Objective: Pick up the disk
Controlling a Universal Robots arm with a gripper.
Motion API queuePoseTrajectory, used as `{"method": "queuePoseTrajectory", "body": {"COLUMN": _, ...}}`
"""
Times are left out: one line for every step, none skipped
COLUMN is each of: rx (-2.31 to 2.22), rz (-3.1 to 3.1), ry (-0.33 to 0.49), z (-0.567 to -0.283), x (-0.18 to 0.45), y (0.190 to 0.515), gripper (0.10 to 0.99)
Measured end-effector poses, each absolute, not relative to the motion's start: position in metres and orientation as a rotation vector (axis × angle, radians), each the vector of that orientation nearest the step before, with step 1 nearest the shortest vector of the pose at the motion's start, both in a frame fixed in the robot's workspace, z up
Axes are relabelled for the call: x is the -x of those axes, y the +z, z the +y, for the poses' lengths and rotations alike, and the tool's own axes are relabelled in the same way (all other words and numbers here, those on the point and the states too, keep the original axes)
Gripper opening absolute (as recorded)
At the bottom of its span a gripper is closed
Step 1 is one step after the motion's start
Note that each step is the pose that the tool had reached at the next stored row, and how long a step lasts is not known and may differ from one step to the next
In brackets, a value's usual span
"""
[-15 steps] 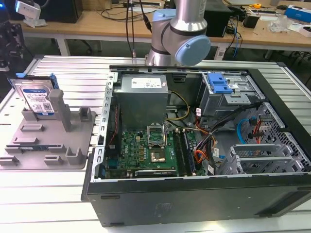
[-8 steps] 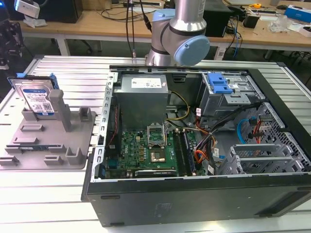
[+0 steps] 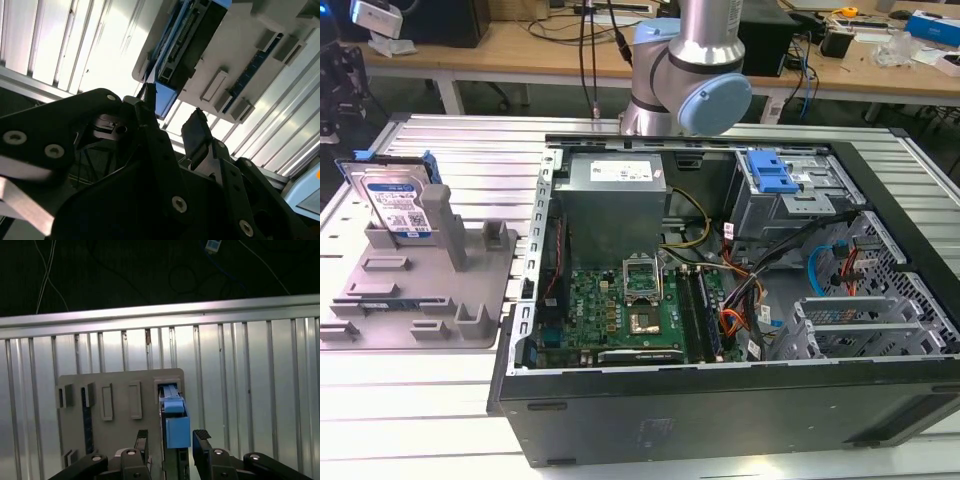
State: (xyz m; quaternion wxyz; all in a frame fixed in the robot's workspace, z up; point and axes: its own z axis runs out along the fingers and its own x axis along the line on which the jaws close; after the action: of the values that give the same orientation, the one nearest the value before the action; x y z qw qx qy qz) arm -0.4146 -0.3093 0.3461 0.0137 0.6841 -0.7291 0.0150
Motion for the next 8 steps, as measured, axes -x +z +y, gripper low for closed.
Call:
{"method": "queuePoseTrajectory", "body": {"rx": -2.133, "rz": -2.269, "ry": 0.047, "z": -0.3091, "x": 0.4146, "y": 0.3453, "gripper": 0.482}}
{"method": "queuePoseTrajectory", "body": {"rx": -2.134, "rz": -2.268, "ry": 0.047, "z": -0.3090, "x": 0.4146, "y": 0.3448, "gripper": 0.482}}
{"method": "queuePoseTrajectory", "body": {"rx": -2.135, "rz": -2.267, "ry": 0.047, "z": -0.3088, "x": 0.4146, "y": 0.3440, "gripper": 0.482}}
{"method": "queuePoseTrajectory", "body": {"rx": -2.136, "rz": -2.266, "ry": 0.047, "z": -0.3086, "x": 0.4146, "y": 0.3434, "gripper": 0.482}}
{"method": "queuePoseTrajectory", "body": {"rx": -2.137, "rz": -2.265, "ry": 0.047, "z": -0.3084, "x": 0.4146, "y": 0.3429, "gripper": 0.482}}
{"method": "queuePoseTrajectory", "body": {"rx": -2.139, "rz": -2.263, "ry": 0.047, "z": -0.3081, "x": 0.4146, "y": 0.3423, "gripper": 0.482}}
{"method": "queuePoseTrajectory", "body": {"rx": -2.140, "rz": -2.262, "ry": 0.047, "z": -0.3080, "x": 0.4146, "y": 0.3419, "gripper": 0.482}}
{"method": "queuePoseTrajectory", "body": {"rx": -2.140, "rz": -2.262, "ry": 0.047, "z": -0.3078, "x": 0.4146, "y": 0.3415, "gripper": 0.482}}
